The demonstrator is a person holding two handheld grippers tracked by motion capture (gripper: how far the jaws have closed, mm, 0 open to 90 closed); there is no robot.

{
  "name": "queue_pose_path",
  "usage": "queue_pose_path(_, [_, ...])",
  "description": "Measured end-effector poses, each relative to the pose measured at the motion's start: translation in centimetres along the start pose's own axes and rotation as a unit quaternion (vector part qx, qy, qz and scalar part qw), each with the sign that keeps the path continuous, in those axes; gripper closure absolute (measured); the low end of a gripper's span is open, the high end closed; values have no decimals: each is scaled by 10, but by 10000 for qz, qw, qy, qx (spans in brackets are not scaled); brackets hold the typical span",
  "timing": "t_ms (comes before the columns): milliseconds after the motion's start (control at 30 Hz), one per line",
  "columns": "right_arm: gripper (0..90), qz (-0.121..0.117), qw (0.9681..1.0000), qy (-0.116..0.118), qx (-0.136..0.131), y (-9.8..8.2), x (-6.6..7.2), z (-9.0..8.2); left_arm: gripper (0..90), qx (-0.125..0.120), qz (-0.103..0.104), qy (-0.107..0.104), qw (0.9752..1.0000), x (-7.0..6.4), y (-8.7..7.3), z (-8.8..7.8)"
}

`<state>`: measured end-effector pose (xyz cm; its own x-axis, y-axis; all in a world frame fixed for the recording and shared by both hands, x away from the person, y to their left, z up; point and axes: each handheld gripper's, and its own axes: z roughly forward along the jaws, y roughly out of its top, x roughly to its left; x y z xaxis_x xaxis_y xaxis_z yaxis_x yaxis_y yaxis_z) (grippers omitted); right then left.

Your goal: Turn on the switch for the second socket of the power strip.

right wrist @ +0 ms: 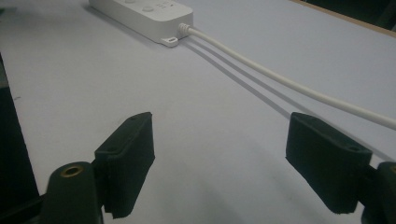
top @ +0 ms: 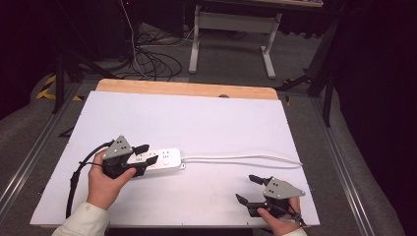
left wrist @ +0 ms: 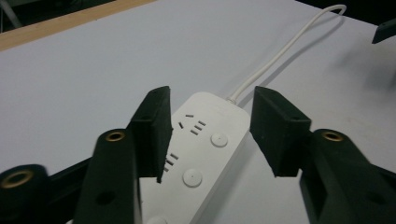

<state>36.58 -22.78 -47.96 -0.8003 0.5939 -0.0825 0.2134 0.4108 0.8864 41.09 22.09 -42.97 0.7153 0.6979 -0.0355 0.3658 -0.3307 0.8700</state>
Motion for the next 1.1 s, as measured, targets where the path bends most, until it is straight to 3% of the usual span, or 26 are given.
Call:
queue_pose_path(200, [244,-6,10000,3,2,0,0,0,888,78,4,65,9999,2,-1,4])
queue_pose_path(300, [243,-14,10000,3,0,0,0,0,898,138,-46,-43,9999,3,-2,5])
queue_pose_path(467, [244,-12,10000,6,0,0,0,0,898,312,-27,49,9995,5,-2,7])
queue_pose_path(533, [244,-17,10000,8,2,0,0,0,898,425,-116,-11,9990,5,-3,9])
queue_pose_path(567, [244,-18,10000,11,1,0,0,0,898,601,-177,-105,9980,7,-3,12])
queue_pose_path(633, [244,-20,10000,9,2,0,0,0,895,688,-216,-183,9972,8,-3,14])
queue_pose_path(667, [245,-18,10000,13,3,0,0,0,881,796,-124,-62,9967,9,-4,16])
queue_pose_path(767, [245,-14,10000,25,24,0,0,0,883,915,-208,-106,9955,9,-5,18])
queue_pose_path(800, [246,-13,10000,40,25,0,0,0,895,1031,-330,-106,9941,10,-5,20])
queue_pose_path(1100, [247,-5,10000,55,25,0,0,1,899,1398,-308,-146,9896,8,-6,27])
